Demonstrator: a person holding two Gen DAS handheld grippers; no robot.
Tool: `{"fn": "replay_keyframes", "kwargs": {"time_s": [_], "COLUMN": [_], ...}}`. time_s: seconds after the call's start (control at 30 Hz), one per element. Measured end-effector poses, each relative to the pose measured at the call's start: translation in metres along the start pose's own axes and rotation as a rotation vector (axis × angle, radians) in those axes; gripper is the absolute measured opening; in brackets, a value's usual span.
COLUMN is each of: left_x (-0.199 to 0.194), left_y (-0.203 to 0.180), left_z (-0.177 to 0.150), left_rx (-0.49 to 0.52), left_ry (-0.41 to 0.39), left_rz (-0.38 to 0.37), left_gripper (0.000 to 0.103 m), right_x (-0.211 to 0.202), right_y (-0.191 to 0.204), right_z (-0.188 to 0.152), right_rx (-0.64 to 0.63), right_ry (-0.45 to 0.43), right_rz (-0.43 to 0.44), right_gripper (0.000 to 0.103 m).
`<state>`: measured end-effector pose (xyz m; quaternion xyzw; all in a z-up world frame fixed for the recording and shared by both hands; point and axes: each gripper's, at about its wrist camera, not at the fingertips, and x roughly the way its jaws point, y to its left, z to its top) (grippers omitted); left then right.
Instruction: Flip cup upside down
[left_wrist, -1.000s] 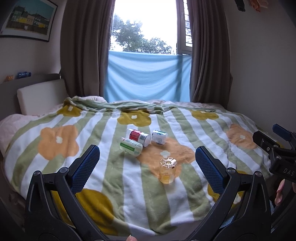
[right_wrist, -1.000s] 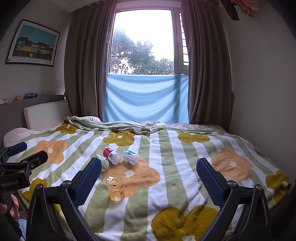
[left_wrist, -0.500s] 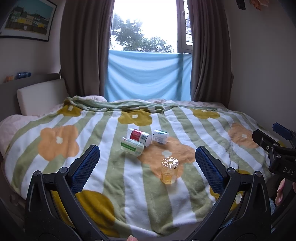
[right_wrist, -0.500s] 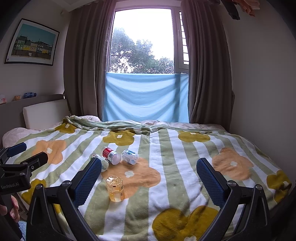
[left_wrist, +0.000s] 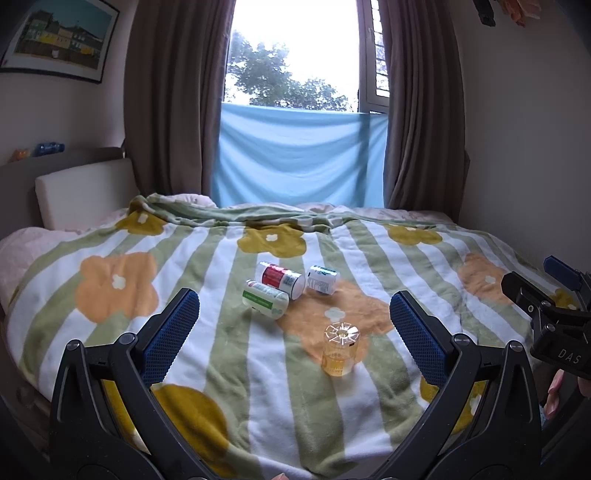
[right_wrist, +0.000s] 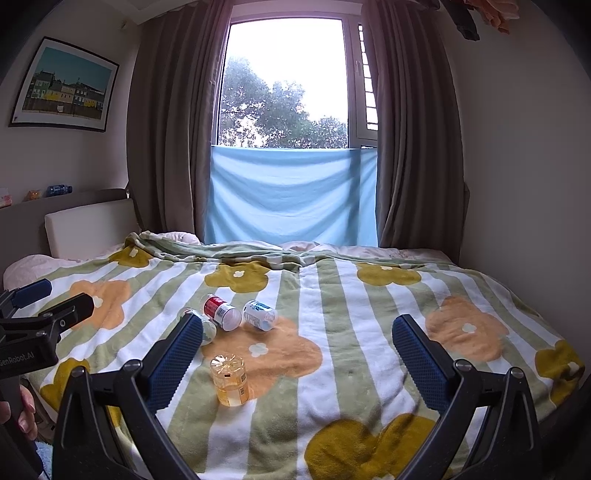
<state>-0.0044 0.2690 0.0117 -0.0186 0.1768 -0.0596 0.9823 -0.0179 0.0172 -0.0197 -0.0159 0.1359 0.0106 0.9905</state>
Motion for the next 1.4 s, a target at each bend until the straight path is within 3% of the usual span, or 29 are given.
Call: {"fn": "replay_keyframes", "kwargs": {"time_s": [0.87,1.1,1.4], "left_x": [0.008,0.001,-0.001], "left_y": [-0.007,-0.012,-0.010], "left_z": [0.012,0.017,0.022], "left_rx": [0.028,0.042,0.021], "left_ry": [-0.033,-0.090,-0.107], "left_rz": [0.012,0.079,0.058], "left_gripper": [0.103,0.103,0.103], "right_x": [0.006,0.009,0.010], "right_y": [0.001,0.000,0.000], "right_z": [0.004,0.010,0.011], "right_rx": [-0.002,-0.004,-0.003], "right_ry": [-0.001,-0.010,-0.016], "right_rz": [-0.011,-0.018,-0.023], "right_gripper": [0.102,0.102,0.102]}}
